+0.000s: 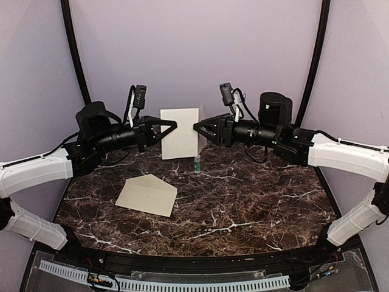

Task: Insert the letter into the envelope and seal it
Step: Fold the letter.

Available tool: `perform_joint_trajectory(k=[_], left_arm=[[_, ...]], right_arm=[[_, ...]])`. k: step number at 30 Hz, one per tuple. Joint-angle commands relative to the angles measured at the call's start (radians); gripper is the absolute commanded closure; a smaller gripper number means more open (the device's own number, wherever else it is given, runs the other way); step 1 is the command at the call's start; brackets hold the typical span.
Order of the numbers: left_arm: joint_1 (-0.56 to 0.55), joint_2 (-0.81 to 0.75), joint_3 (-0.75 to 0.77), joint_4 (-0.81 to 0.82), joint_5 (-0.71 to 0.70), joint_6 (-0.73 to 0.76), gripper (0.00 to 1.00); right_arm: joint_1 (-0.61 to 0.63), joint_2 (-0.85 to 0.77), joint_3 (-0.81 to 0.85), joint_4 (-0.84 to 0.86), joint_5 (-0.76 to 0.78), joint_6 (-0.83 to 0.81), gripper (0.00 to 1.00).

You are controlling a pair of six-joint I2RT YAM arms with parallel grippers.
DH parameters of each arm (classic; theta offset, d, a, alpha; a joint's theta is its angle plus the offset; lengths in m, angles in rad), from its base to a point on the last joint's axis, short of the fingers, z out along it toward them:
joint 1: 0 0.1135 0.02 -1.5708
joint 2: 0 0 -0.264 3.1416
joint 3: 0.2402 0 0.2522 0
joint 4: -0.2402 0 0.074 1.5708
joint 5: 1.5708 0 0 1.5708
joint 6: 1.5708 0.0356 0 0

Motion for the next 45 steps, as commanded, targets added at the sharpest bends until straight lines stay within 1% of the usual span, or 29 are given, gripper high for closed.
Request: perform_joint_trajectory(k=[1,5,8,21,26,36,42,45], left_arm=[[-0.007,-0.003,0.020,0.050,0.063,0.002,1.00],[-0.007,0.002,0.020,0.068,0.086,-0.002,1.00],[-0.007,0.005,0.020,0.074,0.096,-0.003,1.00],[-0.007,0.017,0.016,0.097,0.127,-0.019,1.00],[-0.007,0.018,0.015,0.100,0.130,-0.020,1.00],[-0.006,0.015,0.007,0.105,0.132,-0.022,1.00],[-0.007,0.016,0.008,0.108,0.134,-0.027,1.00],[-0.006,0.016,0.009,0.105,0.131,-0.027,1.00]], right_arm=[[0.028,0.026,0.052,0.029,-0.045,-0.038,0.47],[0.040,0.037,0.064,0.018,-0.048,-0.060,0.48],[0.042,0.042,0.069,0.017,-0.056,-0.068,0.54],[0.044,0.023,0.046,0.065,-0.119,-0.066,0.76],[0.044,0.011,0.034,0.090,-0.138,-0.064,0.79],[0.044,-0.002,0.024,0.106,-0.168,-0.060,0.90],[0.044,-0.007,0.017,0.114,-0.168,-0.058,1.00],[0.042,-0.018,0.002,0.126,-0.160,-0.057,1.00]])
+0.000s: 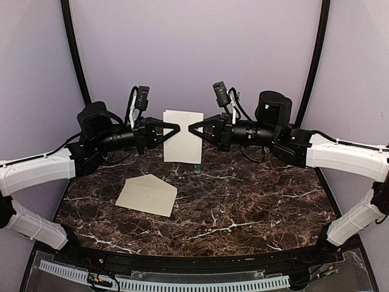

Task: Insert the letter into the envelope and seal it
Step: Fold the letter.

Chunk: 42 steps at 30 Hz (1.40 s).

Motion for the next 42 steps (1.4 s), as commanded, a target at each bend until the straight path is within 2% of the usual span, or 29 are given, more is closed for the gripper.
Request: perform_joint_trajectory(k=[1,2,4,5,6,7,9,12,14,16,20,26,30,32,34,39,42], left_arm=[[-0.006,-0.009,0.008,0.034,0.007,-0.003,1.00],[-0.007,-0.010,0.007,0.030,-0.006,0.000,0.98],[-0.006,-0.017,0.004,0.018,-0.018,0.008,0.78],[-0.007,-0.029,0.005,-0.009,-0.027,0.026,0.62],[-0.007,-0.038,0.006,-0.028,-0.055,0.039,0.56],[-0.007,-0.063,0.009,-0.079,-0.076,0.067,0.43],[-0.005,-0.107,0.017,-0.172,-0.165,0.119,0.29],[0.008,-0.157,0.046,-0.292,-0.263,0.176,0.18],[0.019,-0.171,0.082,-0.363,-0.250,0.207,0.12],[0.021,-0.158,0.139,-0.444,-0.203,0.245,0.10],[0.021,-0.049,0.266,-0.636,-0.080,0.310,0.08],[-0.016,0.096,0.405,-0.786,0.044,0.397,0.08],[-0.038,0.151,0.452,-0.837,0.096,0.432,0.09],[-0.040,0.152,0.448,-0.838,0.114,0.435,0.13],[-0.039,0.151,0.443,-0.836,0.125,0.436,0.23],[-0.040,0.163,0.443,-0.843,0.152,0.443,0.56],[-0.039,0.164,0.439,-0.841,0.154,0.446,0.65]], right_arm=[[0.003,-0.044,-0.031,0.069,0.000,0.003,1.00],[0.004,-0.049,-0.038,0.075,0.002,0.002,1.00],[0.003,-0.059,-0.046,0.080,0.006,-0.006,1.00],[0.000,-0.066,-0.046,0.065,0.007,-0.015,1.00],[-0.005,-0.072,-0.049,0.048,0.012,-0.026,1.00],[-0.010,-0.080,-0.052,0.030,0.022,-0.036,1.00],[-0.026,-0.098,-0.058,-0.016,0.027,-0.062,1.00],[-0.052,-0.117,-0.047,-0.117,0.003,-0.114,1.00],[-0.060,-0.119,-0.022,-0.200,-0.031,-0.157,1.00],[-0.061,-0.110,0.012,-0.287,-0.066,-0.195,1.00],[-0.060,-0.087,0.063,-0.409,-0.154,-0.237,1.00],[-0.052,-0.055,0.097,-0.475,-0.238,-0.255,1.00],[-0.051,-0.044,0.109,-0.495,-0.233,-0.265,1.00],[-0.051,-0.036,0.120,-0.512,-0.232,-0.275,1.00],[-0.051,-0.025,0.134,-0.533,-0.233,-0.285,1.00],[-0.051,0.008,0.173,-0.576,-0.242,-0.310,1.00],[-0.051,0.026,0.191,-0.595,-0.243,-0.324,1.00]])
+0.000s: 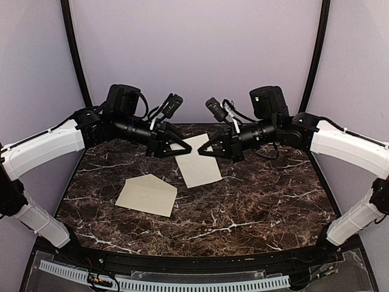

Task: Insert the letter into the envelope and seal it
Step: Fold the letter.

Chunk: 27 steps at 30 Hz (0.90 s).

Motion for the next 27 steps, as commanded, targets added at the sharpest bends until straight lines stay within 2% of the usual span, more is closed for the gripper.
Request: perform_joint_trajectory(k=[1,3,7,14,23,27], left_arm=[[-0.002,-0.015,0.021,-0.013,0.039,0.018,0.69],[-0.002,-0.018,0.017,-0.008,0.042,0.017,0.71],[-0.002,-0.022,0.012,-0.001,0.040,0.017,0.68],[-0.003,-0.007,0.007,0.001,0.059,0.012,0.85],[-0.001,0.012,0.008,-0.005,0.079,0.012,0.88],[-0.002,0.018,0.013,-0.018,0.090,0.016,0.98]], right_arm=[[0.005,0.028,0.048,-0.031,-0.017,-0.036,1.00],[0.005,0.041,0.056,-0.047,-0.017,-0.036,1.00],[0.005,0.056,0.066,-0.072,-0.017,-0.036,1.00],[0.005,0.059,0.071,-0.075,-0.022,-0.058,1.00],[0.005,0.059,0.077,-0.089,-0.023,-0.060,1.00],[0.005,0.057,0.089,-0.106,-0.014,-0.068,1.00]])
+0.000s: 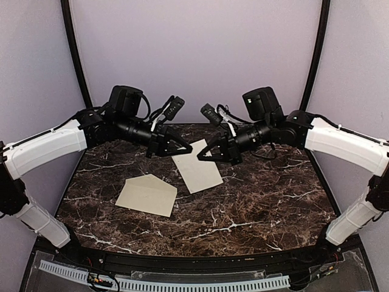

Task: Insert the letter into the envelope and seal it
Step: Fold the letter.

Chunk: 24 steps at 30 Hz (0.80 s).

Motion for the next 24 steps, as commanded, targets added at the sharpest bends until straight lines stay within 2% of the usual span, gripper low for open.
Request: perform_joint_trajectory(k=[1,7,8,12,14,17,19,24], left_arm=[[-0.001,0.005,0.013,-0.019,0.039,0.006,0.99],[-0.001,-0.015,-0.005,0.013,0.029,0.002,1.00],[-0.001,-0.020,-0.018,0.023,0.030,-0.006,1.00],[-0.001,-0.050,-0.045,0.079,0.031,-0.031,1.00],[0.000,-0.059,-0.053,0.093,0.027,-0.036,1.00],[-0.001,-0.064,-0.057,0.097,0.024,-0.037,1.00],[0.000,-0.064,-0.059,0.097,0.029,-0.037,1.00],[-0.001,-0.060,-0.060,0.095,0.043,-0.040,1.00]], right_arm=[[0.005,0.001,0.039,-0.002,-0.005,-0.017,1.00],[0.003,-0.007,0.032,0.006,0.000,-0.019,1.00],[0.002,-0.014,0.025,0.015,0.006,-0.016,0.97],[-0.018,-0.064,-0.020,0.073,0.064,0.008,0.49],[-0.034,-0.107,-0.065,0.146,0.067,0.059,0.39],[-0.044,-0.168,-0.146,0.295,0.068,0.125,0.36],[-0.046,-0.195,-0.180,0.368,0.073,0.158,0.38],[-0.046,-0.179,-0.186,0.431,0.052,0.188,0.44]])
